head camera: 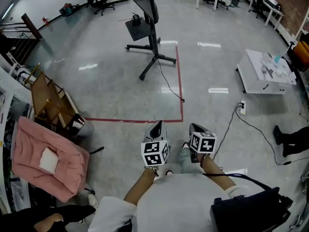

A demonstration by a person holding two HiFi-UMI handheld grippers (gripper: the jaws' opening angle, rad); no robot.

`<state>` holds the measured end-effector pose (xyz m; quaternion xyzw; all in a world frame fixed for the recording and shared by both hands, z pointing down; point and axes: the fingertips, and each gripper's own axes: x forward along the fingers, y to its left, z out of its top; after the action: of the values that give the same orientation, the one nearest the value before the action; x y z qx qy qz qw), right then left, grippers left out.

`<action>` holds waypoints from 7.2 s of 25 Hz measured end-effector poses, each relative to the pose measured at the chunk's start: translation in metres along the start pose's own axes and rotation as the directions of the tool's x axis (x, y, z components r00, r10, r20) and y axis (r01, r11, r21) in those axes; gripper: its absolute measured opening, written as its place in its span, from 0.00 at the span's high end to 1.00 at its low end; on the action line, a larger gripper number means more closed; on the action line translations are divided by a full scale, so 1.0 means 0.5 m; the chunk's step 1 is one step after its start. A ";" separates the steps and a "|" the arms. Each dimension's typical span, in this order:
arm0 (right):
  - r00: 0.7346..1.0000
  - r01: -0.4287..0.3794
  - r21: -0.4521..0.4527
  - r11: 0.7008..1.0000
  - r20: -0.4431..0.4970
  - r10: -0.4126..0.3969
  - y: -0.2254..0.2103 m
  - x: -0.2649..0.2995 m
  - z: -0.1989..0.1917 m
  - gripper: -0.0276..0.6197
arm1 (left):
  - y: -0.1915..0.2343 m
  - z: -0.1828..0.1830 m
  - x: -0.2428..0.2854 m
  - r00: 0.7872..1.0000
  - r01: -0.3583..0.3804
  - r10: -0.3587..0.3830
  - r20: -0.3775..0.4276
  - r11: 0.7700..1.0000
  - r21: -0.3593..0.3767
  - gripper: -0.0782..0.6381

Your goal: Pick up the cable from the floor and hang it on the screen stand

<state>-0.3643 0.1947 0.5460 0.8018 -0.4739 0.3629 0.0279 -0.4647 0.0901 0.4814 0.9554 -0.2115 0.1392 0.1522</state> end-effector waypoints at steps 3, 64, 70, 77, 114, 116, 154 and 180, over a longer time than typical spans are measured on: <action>1.000 0.000 0.014 1.000 -0.006 0.000 -0.022 0.031 0.020 0.93 | 0.007 0.009 0.036 1.000 -0.007 0.007 -0.001 1.000 0.003 0.89; 0.973 -0.118 0.009 0.993 -0.196 0.118 -0.363 0.749 0.611 0.93 | 0.157 0.241 0.967 0.973 -0.137 0.123 -0.193 0.989 -0.061 0.89; 0.974 -0.094 0.010 0.996 -0.204 0.094 -0.417 0.807 0.609 0.93 | 0.173 0.209 1.036 0.963 -0.132 0.116 -0.245 0.990 -0.050 0.89; 0.948 -0.063 0.028 0.998 -0.309 0.068 -0.510 0.918 0.522 0.93 | 0.226 0.120 1.106 0.932 -0.193 0.167 -0.320 0.980 -0.053 0.89; 0.658 -0.321 -0.129 0.938 -0.743 0.123 -0.831 1.665 -0.503 0.74 | 0.415 -0.871 1.590 0.843 0.110 -0.117 -0.526 0.993 -0.044 0.89; 0.646 -0.318 -0.144 0.937 -0.756 0.103 -0.830 1.669 -0.518 0.74 | 0.414 -0.872 1.595 0.838 0.124 -0.122 -0.532 0.992 -0.032 0.89; 0.446 -0.730 -0.675 0.104 -0.355 0.822 -0.228 0.767 0.991 0.76 | 0.179 0.386 1.079 0.859 -0.511 0.512 -0.028 0.850 -0.128 0.89; 0.149 -0.602 -0.784 -0.154 -0.299 0.943 0.220 0.346 1.360 0.77 | 0.233 0.643 0.708 0.720 -0.623 0.652 0.236 0.758 -0.194 0.75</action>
<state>-0.0225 -0.2579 0.1185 0.2615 -0.9564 -0.1210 0.0476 -0.1432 -0.2509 0.3311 0.8246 -0.5539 0.0311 0.1104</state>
